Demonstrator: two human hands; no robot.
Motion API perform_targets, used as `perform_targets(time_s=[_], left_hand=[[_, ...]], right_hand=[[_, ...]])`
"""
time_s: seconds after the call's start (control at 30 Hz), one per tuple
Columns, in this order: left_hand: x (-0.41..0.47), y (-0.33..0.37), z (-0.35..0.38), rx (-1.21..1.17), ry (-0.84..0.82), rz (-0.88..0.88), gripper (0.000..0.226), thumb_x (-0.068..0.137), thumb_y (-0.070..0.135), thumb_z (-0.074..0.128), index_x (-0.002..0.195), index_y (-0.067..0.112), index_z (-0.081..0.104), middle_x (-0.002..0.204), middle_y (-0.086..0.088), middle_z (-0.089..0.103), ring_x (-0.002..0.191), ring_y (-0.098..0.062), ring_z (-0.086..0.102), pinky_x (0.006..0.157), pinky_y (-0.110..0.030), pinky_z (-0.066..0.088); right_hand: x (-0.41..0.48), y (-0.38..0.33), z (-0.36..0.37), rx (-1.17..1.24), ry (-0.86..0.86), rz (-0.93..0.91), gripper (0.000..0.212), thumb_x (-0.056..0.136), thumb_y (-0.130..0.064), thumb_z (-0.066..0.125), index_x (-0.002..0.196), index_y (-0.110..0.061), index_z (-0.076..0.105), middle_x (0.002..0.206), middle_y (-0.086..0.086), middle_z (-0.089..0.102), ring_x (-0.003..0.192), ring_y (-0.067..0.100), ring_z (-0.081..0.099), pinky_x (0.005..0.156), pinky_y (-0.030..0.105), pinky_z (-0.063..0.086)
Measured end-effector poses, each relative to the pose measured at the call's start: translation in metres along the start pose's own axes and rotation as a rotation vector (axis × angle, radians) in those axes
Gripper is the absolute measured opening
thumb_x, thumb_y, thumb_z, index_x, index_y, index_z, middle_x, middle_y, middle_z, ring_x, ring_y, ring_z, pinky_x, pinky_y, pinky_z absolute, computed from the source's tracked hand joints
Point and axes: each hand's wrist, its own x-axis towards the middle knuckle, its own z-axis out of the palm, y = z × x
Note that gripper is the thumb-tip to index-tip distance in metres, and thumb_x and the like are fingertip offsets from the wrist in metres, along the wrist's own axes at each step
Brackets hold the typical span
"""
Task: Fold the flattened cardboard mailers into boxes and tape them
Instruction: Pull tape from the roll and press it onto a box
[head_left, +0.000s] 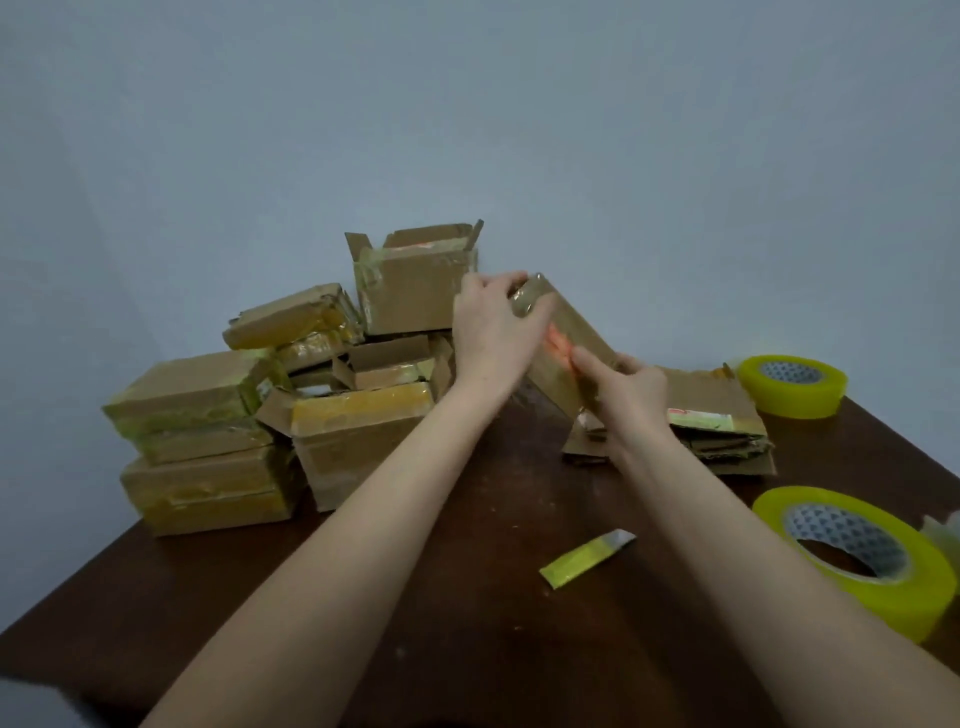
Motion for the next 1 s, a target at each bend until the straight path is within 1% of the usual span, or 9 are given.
perform_targets(time_s=[0.17, 0.27, 0.47, 0.57, 0.67, 0.73, 0.8, 0.9, 1.0], left_hand=[[0.011, -0.012, -0.061, -0.153, 0.286, 0.068, 0.014, 0.086, 0.034, 0.067, 0.096, 0.026, 0.061, 0.106, 0.005, 0.054, 0.094, -0.004, 0.053, 0.082, -0.015, 0.043], [0.015, -0.063, -0.085, -0.066, 0.353, -0.064, 0.015, 0.089, 0.027, 0.065, 0.099, 0.021, 0.054, 0.104, 0.005, 0.055, 0.097, -0.009, 0.055, 0.085, -0.02, 0.046], [-0.008, -0.158, -0.093, 0.235, 0.078, -0.451, 0.039, 0.094, 0.02, 0.055, 0.132, 0.011, 0.05, 0.131, -0.006, 0.056, 0.121, -0.023, 0.052, 0.097, -0.031, 0.042], [-0.01, -0.151, -0.079, 0.379, 0.239, -0.28, 0.038, 0.093, 0.018, 0.053, 0.132, 0.014, 0.052, 0.138, -0.005, 0.047, 0.129, -0.021, 0.041, 0.105, -0.033, 0.036], [-0.005, -0.114, -0.045, 0.345, 0.316, 0.014, 0.031, 0.09, 0.011, 0.052, 0.12, 0.017, 0.057, 0.126, -0.002, 0.048, 0.121, -0.016, 0.041, 0.09, -0.016, 0.031], [-0.006, -0.086, -0.008, 0.241, 0.217, 0.097, 0.028, 0.089, 0.006, 0.049, 0.113, 0.017, 0.06, 0.118, -0.002, 0.051, 0.114, -0.015, 0.044, 0.083, -0.015, 0.029], [-0.007, -0.07, 0.041, 0.156, 0.01, 0.059, 0.031, 0.092, 0.007, 0.047, 0.118, 0.017, 0.058, 0.124, -0.002, 0.051, 0.118, -0.017, 0.046, 0.089, -0.021, 0.035], [-0.01, -0.06, 0.111, 0.081, -0.383, -0.17, 0.04, 0.097, 0.022, 0.046, 0.137, 0.015, 0.045, 0.141, -0.006, 0.044, 0.13, -0.022, 0.043, 0.104, -0.034, 0.036], [-0.008, -0.061, 0.156, 0.015, -0.544, -0.349, 0.057, 0.097, 0.035, 0.048, 0.145, 0.01, 0.033, 0.148, -0.01, 0.039, 0.134, -0.027, 0.039, 0.104, -0.035, 0.035]], right_hand=[[0.008, -0.021, 0.06, -0.021, -0.132, -0.249, 0.041, 0.081, -0.004, 0.072, 0.115, -0.02, 0.056, 0.105, -0.006, 0.06, 0.09, 0.003, 0.057, 0.072, 0.011, 0.045], [0.015, -0.008, 0.108, -0.224, -0.194, -0.363, 0.033, 0.086, -0.009, 0.067, 0.113, -0.026, 0.057, 0.121, -0.002, 0.059, 0.107, 0.014, 0.056, 0.091, 0.026, 0.049], [0.032, 0.056, 0.147, -0.907, -0.514, -0.302, 0.038, 0.097, -0.035, 0.05, 0.135, -0.034, 0.051, 0.141, 0.002, 0.05, 0.13, 0.021, 0.045, 0.099, 0.041, 0.046], [0.034, 0.058, 0.139, -0.862, -0.515, -0.317, 0.036, 0.1, -0.036, 0.043, 0.134, -0.029, 0.055, 0.143, 0.002, 0.05, 0.138, 0.023, 0.037, 0.106, 0.047, 0.041], [0.04, 0.044, 0.114, -0.812, -0.385, -0.399, 0.031, 0.1, -0.028, 0.044, 0.123, -0.024, 0.064, 0.127, -0.001, 0.061, 0.12, 0.022, 0.053, 0.093, 0.04, 0.049], [0.058, 0.038, 0.084, -0.887, -0.276, -0.381, 0.031, 0.098, -0.021, 0.045, 0.123, -0.023, 0.064, 0.13, 0.003, 0.057, 0.124, 0.023, 0.049, 0.096, 0.036, 0.044], [0.081, 0.033, 0.042, -0.996, -0.168, -0.313, 0.036, 0.096, -0.022, 0.049, 0.131, -0.021, 0.057, 0.139, 0.008, 0.048, 0.13, 0.027, 0.042, 0.105, 0.037, 0.038], [0.112, 0.025, -0.031, -1.105, 0.052, -0.16, 0.049, 0.093, -0.027, 0.053, 0.14, -0.017, 0.045, 0.145, 0.011, 0.039, 0.132, 0.031, 0.039, 0.106, 0.038, 0.037], [0.138, 0.018, -0.101, -1.198, 0.279, 0.019, 0.049, 0.092, -0.028, 0.055, 0.136, -0.01, 0.045, 0.144, 0.016, 0.037, 0.131, 0.035, 0.038, 0.101, 0.042, 0.039]])
